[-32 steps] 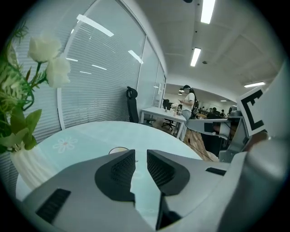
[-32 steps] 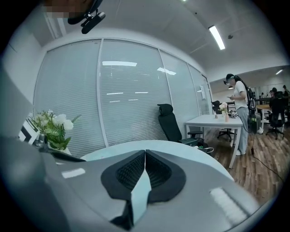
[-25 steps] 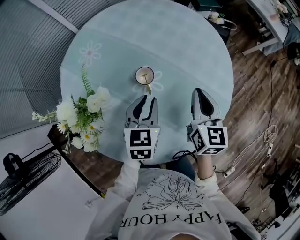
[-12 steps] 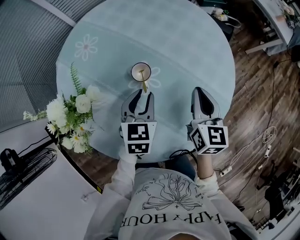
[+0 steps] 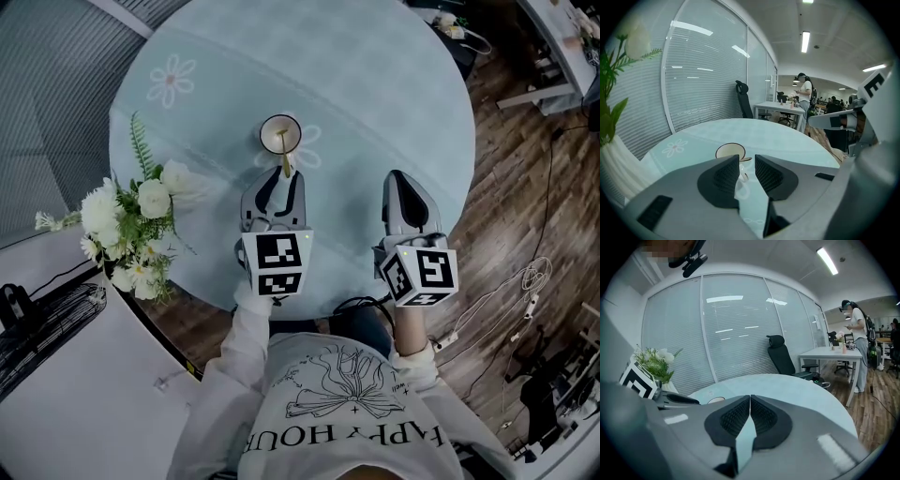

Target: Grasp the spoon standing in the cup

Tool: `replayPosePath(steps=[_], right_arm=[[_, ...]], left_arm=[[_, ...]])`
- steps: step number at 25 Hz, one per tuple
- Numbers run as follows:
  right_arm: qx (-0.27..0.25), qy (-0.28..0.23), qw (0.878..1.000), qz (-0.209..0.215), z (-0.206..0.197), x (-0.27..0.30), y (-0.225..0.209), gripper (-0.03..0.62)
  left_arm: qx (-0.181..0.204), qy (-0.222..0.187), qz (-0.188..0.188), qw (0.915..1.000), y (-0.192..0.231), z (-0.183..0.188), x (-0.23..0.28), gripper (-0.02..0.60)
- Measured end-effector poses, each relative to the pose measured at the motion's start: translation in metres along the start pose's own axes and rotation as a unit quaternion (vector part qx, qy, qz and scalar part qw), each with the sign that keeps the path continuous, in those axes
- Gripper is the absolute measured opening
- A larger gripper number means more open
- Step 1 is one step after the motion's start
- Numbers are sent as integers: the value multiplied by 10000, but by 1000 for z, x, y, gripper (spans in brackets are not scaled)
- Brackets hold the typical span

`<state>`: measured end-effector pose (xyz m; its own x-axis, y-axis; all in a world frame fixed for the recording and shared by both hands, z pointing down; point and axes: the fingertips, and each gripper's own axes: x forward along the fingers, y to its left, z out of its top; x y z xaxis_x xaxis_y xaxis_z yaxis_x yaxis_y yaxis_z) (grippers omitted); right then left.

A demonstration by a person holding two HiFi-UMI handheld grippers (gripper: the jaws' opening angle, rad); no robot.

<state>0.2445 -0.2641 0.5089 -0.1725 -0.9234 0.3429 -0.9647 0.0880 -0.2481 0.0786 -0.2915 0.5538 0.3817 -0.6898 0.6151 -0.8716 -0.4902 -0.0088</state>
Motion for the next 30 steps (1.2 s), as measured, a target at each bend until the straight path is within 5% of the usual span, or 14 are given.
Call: replayPosePath(steps=[19,30], right_arm=[[40,120,9997,188,-5,7,-8,14],[66,22,9995,315,8,9,-6,14]], left_arm=[[97,-106,418,9990,9,6,10,57],[-163,-210,664,9974,21,19,2,38]])
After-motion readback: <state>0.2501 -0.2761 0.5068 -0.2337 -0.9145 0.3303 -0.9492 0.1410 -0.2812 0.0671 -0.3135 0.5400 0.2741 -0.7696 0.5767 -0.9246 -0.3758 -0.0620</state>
